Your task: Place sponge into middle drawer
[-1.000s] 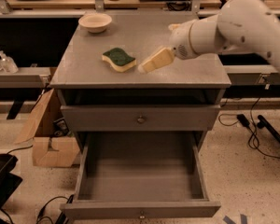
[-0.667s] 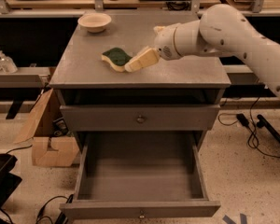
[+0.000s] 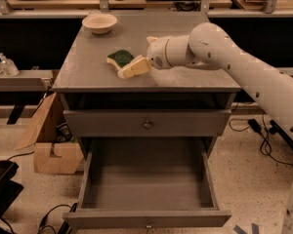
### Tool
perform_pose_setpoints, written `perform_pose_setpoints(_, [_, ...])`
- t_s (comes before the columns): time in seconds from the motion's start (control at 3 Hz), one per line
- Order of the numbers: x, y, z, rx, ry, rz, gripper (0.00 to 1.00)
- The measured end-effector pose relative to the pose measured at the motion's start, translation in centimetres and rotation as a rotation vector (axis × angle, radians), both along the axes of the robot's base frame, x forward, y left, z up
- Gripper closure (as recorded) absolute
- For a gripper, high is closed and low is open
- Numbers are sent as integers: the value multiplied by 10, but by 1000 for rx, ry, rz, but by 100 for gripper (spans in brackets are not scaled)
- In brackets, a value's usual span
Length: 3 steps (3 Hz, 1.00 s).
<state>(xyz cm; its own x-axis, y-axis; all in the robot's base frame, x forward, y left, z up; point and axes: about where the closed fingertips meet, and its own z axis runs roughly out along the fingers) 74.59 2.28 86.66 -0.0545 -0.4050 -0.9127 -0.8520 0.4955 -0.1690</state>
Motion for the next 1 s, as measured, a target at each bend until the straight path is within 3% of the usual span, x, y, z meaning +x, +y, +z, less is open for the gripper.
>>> perform_pose_setpoints(0.33, [9, 15, -17, 22, 23, 19, 16])
perform_pose_setpoints(1.0, [16, 32, -40, 49, 70, 34, 78])
